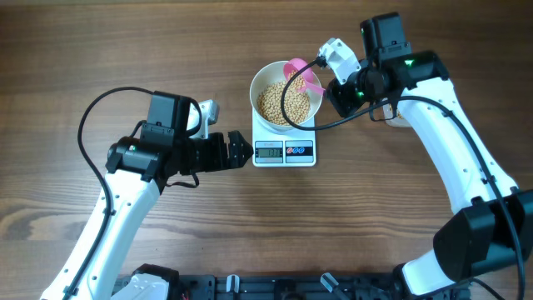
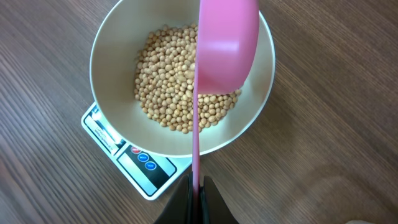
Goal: Scoop item into bowl and weigh 150g on scale
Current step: 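Hold the tilted scoop over the bowl with the right gripper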
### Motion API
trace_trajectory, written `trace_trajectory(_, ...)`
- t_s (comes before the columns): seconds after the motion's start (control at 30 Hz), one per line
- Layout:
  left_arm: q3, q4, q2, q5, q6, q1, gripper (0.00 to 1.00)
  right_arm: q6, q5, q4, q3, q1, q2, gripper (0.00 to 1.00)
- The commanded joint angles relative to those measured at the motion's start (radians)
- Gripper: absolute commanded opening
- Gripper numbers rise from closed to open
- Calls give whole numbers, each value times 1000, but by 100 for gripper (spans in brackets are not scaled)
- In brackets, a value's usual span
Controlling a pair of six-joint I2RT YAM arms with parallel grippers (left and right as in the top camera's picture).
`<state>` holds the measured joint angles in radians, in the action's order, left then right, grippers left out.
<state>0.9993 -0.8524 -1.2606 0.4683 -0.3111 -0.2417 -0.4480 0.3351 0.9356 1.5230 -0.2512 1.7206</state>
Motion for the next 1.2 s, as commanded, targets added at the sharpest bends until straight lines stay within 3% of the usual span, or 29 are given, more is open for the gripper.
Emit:
trace_trajectory(0.0,1,3,-6,-10,19,4,100,-18,-8,0,29,-5,-34,4)
trace_trajectory(1.17,1,3,-6,-10,19,4,100,10,-14,-4,29,-5,-36,4)
